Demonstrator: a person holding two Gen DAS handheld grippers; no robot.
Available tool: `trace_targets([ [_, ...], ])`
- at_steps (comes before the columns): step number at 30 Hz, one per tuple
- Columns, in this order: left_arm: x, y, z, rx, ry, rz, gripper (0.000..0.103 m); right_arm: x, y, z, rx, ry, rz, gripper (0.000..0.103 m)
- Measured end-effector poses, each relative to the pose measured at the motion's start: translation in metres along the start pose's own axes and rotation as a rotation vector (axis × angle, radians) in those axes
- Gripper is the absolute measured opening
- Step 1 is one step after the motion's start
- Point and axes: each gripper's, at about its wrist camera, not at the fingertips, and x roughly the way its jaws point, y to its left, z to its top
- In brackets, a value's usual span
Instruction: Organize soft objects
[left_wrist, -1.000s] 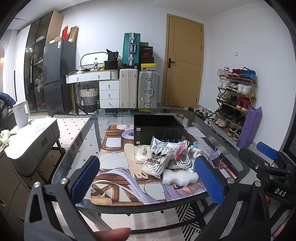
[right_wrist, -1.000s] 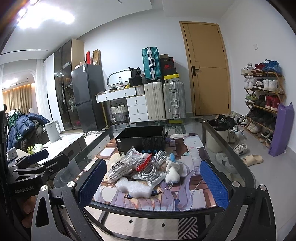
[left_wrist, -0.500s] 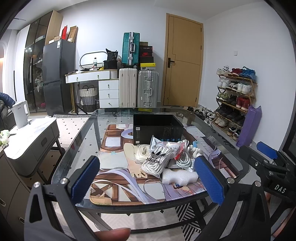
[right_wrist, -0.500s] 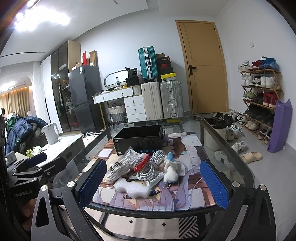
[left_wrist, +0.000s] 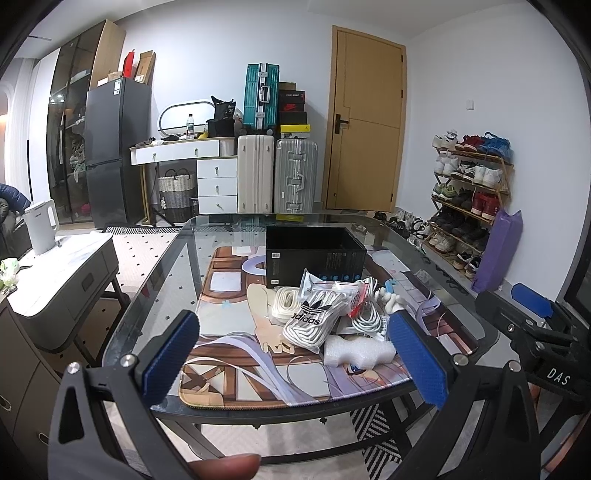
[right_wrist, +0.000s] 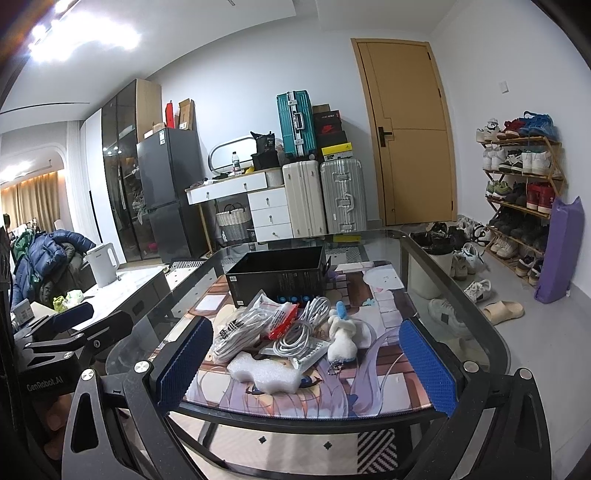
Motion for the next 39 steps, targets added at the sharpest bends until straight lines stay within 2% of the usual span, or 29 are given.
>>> trace_targets([
  [32,0.001,0.003,-0.001,0.002,0.008,0.002,0.103,0.002,0.001,-0.001,-0.005,0.001,0.003,0.103],
  [39,0.010,0.001,0.006,0.044,0.024,0.008,0.103,0.017,-0.001,0.008,-0.026,0.043,-0.005,0.103],
])
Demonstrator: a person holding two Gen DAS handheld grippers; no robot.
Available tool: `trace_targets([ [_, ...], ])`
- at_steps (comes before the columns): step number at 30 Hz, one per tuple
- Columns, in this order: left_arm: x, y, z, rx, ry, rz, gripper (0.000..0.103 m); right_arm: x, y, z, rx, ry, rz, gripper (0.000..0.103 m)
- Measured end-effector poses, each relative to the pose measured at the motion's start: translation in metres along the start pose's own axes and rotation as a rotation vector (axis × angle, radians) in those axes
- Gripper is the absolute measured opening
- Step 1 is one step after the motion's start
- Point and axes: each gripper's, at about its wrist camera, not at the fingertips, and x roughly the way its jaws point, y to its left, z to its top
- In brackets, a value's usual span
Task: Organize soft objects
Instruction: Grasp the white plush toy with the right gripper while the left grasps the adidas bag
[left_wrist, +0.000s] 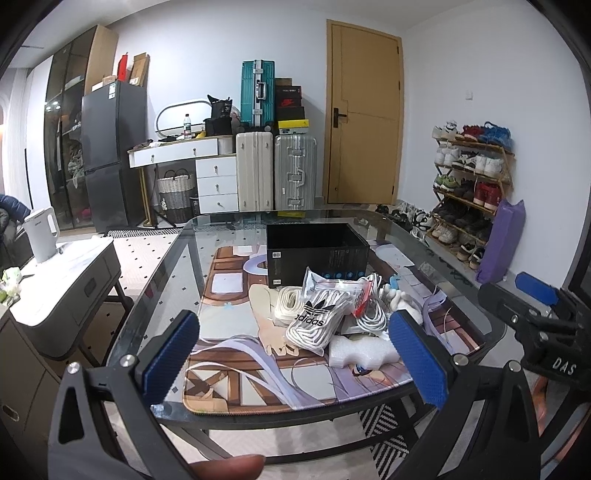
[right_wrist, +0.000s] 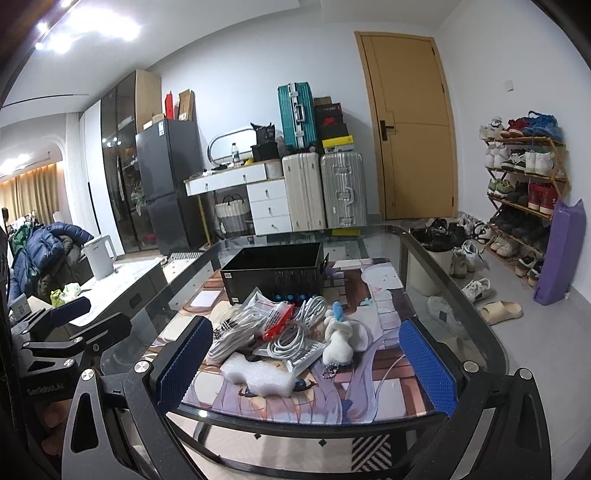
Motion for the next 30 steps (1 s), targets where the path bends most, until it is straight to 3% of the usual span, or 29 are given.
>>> trace_targets([
  [5,0.011,-0.003,0.016,0.061,-0.003,0.001,0.103,0.017,-0.003,0.016,-0.029,0.024,0.003,0.103],
  [11,0.047,-0.008,0.034,0.118,0.079,-0.034,0.103,0.053,-0.009,0.039,-0.078,0.091,-0.015,0.103],
  [15,0.077,-0.015,0.044,0.183,0.155,-0.047,0.103,0.086,-0.017,0.053,-0.084,0.190,-0.057,0.103],
  [20,0.119,-0.016,0.053,0.208,0.272,-0.103,0.103,0.132,-0.029,0.062,-0.087,0.319,-0.028,0.103],
  [26,0.163,-0.013,0.048,0.229,0.406,-0.037,0.103,0.189,-0.055,0.050,-0.007,0.538,-0.008,0.103],
  [30,0.176,-0.013,0.040,0.236,0.472,-0.078,0.103,0.204,-0.066,0.035,0.025,0.616,-0.002,0.103],
])
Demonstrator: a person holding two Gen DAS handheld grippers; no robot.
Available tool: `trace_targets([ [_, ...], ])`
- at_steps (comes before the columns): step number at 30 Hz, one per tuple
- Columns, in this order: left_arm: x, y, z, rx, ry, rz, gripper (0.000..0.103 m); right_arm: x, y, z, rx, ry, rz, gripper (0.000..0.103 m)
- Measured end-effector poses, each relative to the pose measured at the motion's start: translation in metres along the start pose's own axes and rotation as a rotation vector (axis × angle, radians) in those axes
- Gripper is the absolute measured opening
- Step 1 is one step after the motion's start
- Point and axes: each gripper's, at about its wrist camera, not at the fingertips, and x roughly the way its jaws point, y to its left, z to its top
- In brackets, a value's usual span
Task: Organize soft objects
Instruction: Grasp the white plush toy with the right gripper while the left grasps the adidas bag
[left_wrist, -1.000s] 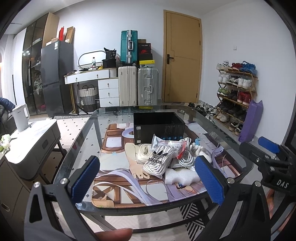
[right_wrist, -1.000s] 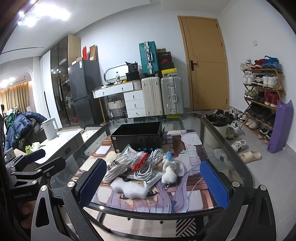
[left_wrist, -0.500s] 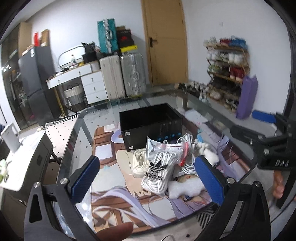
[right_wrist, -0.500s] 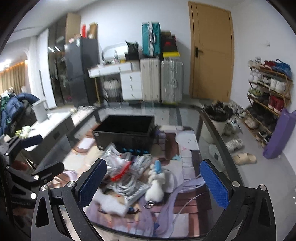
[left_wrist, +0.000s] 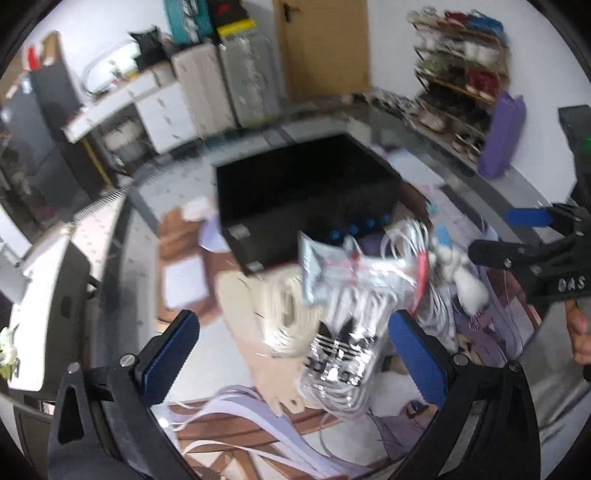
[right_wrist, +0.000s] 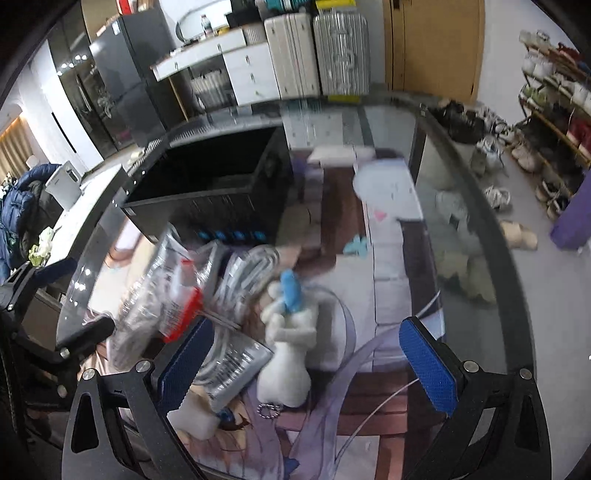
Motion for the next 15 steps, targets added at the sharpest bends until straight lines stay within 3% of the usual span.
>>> trace_targets([
  [3,0.017,-0.005,-0.005,0.022,0.073,-0.017,0.101,0.011,-0.002,-0.003,0.000,0.035,0.005,0.103],
  [7,0.023,-0.008,-0.007,0.039,0.091,-0.009,0.101,0.026,0.000,-0.001,-0.033,0.080,-0.011,0.100],
  [9,0.027,-0.009,-0.006,0.047,0.103,-0.019,0.101,0.033,-0.001,0.000,-0.039,0.094,-0.015,0.092],
  [11,0.033,-0.009,-0.006,0.054,0.114,-0.021,0.101,0.038,-0.001,-0.001,-0.047,0.113,-0.003,0.077],
  [15,0.046,-0.005,-0.003,0.052,0.137,-0.033,0.098,0.049,0.000,-0.003,-0.055,0.145,0.014,0.072],
])
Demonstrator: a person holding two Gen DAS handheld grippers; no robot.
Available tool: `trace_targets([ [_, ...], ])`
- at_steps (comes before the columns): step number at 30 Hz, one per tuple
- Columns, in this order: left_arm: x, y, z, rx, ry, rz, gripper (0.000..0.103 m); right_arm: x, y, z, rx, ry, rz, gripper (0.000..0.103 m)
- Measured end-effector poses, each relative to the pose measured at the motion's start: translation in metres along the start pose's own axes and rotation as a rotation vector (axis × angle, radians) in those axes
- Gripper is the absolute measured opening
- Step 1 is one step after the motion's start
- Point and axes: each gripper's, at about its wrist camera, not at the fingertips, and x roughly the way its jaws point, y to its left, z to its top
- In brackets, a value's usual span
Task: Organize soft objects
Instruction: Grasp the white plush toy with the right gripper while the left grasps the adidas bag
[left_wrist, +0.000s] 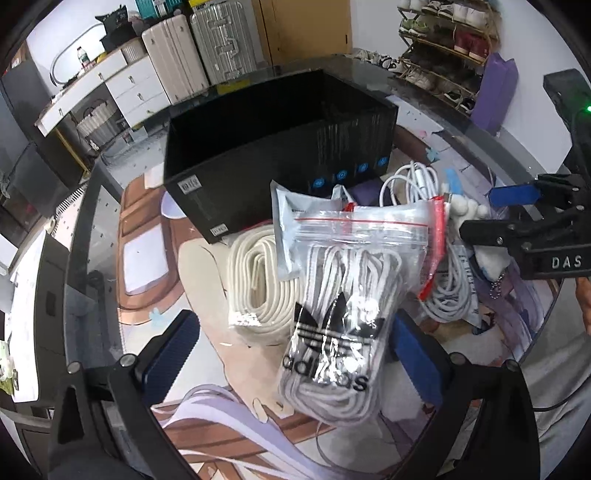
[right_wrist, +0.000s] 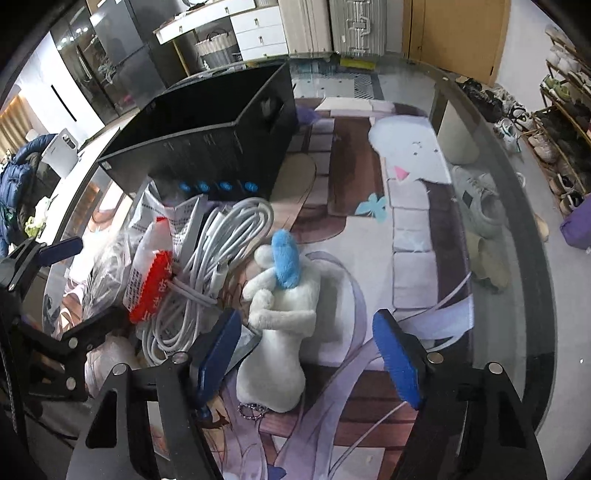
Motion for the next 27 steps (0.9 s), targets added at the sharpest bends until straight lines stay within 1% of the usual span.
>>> trace_targets([
  [1,0.003,0.001,0.001,-0.003,0.014,-0.019,0.094,0.001,0.002,0.000,-0.008,0.004,0.005,0.068],
  [2,0.007,0.003,0.001,-0.009,0.027,-0.034,0.082,0.003,0.003,0.000,-0.015,0.006,0.006,0.067],
  [3,0.010,0.003,0.001,-0.018,0.044,-0.038,0.075,0.004,0.005,-0.001,-0.030,0.007,0.001,0.067],
  [4,0.010,0.003,0.000,-0.018,0.046,-0.025,0.074,0.004,0.007,-0.001,-0.040,0.005,-0.005,0.064],
  [5,0.011,0.002,0.000,-0.012,0.044,-0.012,0.072,0.004,0.008,-0.001,-0.050,0.002,-0.008,0.060],
  [6,0.011,0.001,-0.001,-0.011,0.040,-0.003,0.069,0.003,0.009,-0.001,-0.054,0.000,-0.007,0.059],
  [8,0.010,0.001,-0.002,-0.016,0.033,0.000,0.069,0.003,0.009,-0.002,-0.057,-0.003,-0.012,0.055],
  [10,0.012,0.001,-0.005,-0.022,0.025,0.014,0.070,0.004,0.011,-0.002,-0.075,-0.007,-0.022,0.055],
  [12,0.014,-0.004,-0.010,0.000,0.010,0.058,0.072,0.004,0.012,-0.003,-0.082,-0.007,-0.028,0.055],
  [14,0.014,-0.002,-0.011,-0.024,0.008,0.058,0.073,0.003,0.013,-0.004,-0.081,-0.008,-0.028,0.055],
  [17,0.016,0.004,-0.014,-0.056,0.002,0.063,0.080,0.003,0.013,-0.004,-0.081,-0.009,-0.027,0.053],
  [18,0.016,0.005,-0.015,-0.065,0.001,0.068,0.082,0.002,0.014,-0.004,-0.082,-0.010,-0.031,0.051],
  [20,0.017,0.007,-0.015,-0.071,0.014,0.058,0.082,0.001,0.014,-0.005,-0.088,-0.011,-0.041,0.039],
  [21,0.016,0.008,-0.016,-0.062,0.021,0.048,0.079,0.001,0.015,-0.005,-0.093,-0.011,-0.043,0.037],
  [22,0.015,0.008,-0.016,-0.043,0.023,0.039,0.076,0.001,0.015,-0.004,-0.095,-0.010,-0.040,0.036],
  [24,0.012,0.007,-0.016,-0.017,0.021,0.051,0.059,0.001,0.013,-0.004,-0.093,-0.008,-0.031,0.036],
  [25,0.011,0.004,-0.016,-0.008,0.018,0.057,0.056,0.000,0.012,-0.004,-0.088,-0.007,-0.023,0.036],
  [27,0.006,0.002,-0.018,0.009,0.009,0.047,0.047,-0.001,0.010,-0.005,-0.084,-0.007,-0.015,0.036],
])
